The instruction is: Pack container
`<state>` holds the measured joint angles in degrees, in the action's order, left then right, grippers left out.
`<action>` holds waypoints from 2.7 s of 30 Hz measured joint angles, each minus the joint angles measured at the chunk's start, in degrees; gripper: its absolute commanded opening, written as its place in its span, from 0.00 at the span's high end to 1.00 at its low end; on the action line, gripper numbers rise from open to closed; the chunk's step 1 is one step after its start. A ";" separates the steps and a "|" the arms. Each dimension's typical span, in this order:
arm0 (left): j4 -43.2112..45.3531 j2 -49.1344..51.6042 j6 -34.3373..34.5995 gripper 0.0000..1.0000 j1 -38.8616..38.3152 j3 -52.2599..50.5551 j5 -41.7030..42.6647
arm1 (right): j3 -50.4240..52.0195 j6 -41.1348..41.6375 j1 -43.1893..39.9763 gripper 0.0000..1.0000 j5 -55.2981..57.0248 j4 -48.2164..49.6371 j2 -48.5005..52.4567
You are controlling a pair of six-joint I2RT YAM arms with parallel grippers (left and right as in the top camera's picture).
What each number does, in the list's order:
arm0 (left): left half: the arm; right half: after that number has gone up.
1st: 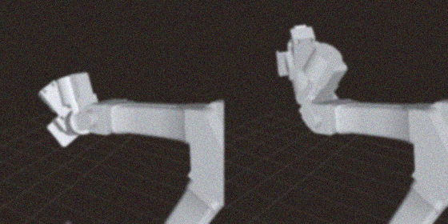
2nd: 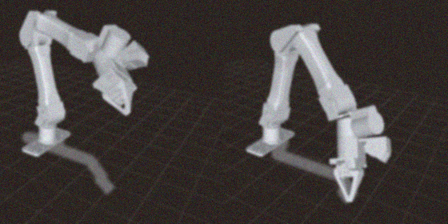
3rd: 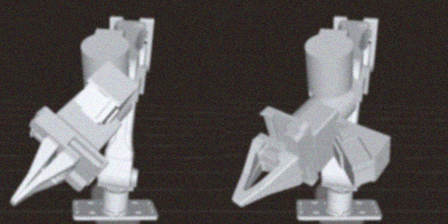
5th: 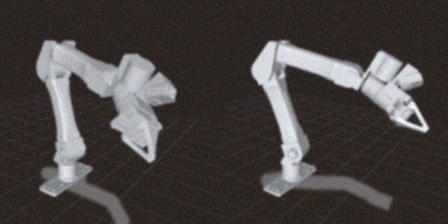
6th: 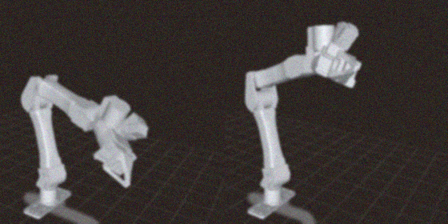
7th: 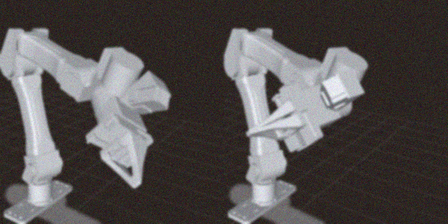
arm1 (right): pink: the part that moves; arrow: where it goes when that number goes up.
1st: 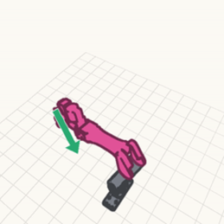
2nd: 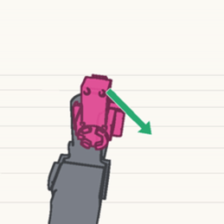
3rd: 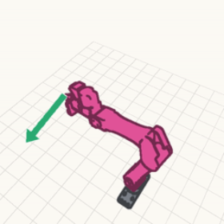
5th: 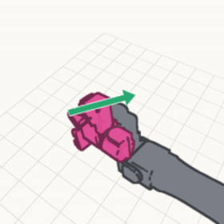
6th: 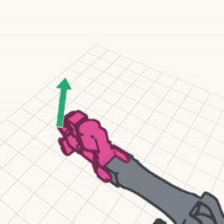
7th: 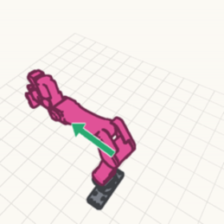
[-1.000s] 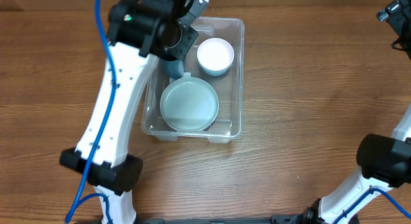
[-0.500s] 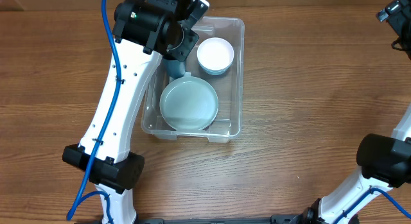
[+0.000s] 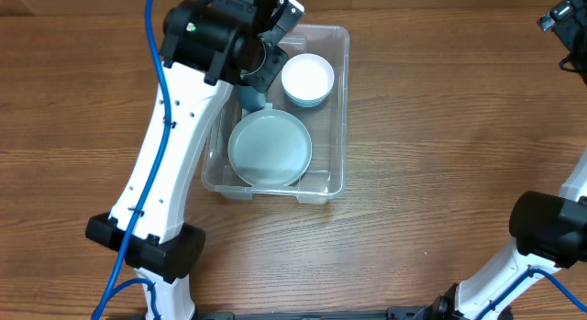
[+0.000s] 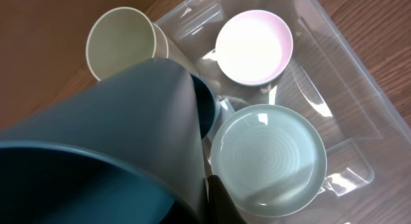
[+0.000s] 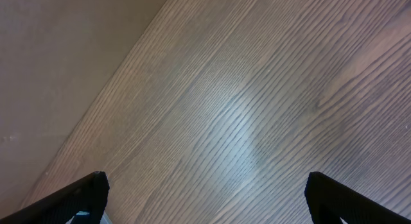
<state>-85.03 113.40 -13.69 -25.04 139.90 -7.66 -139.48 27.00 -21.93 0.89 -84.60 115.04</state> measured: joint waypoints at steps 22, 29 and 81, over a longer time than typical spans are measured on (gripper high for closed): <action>-2.43 -1.64 1.70 0.96 0.00 0.00 0.35 | 0.00 0.07 0.00 0.00 0.00 0.00 0.00; -2.40 -0.26 1.70 0.96 0.00 -0.04 0.59 | 0.00 0.00 0.00 0.00 0.00 -0.02 0.00; -6.32 -19.63 9.25 0.00 1.55 -0.37 -3.98 | 0.00 0.02 0.00 0.00 -0.02 0.00 0.00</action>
<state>-91.35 93.78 -4.45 -23.49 139.52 -11.64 -139.48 27.03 -21.93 0.86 -84.60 115.04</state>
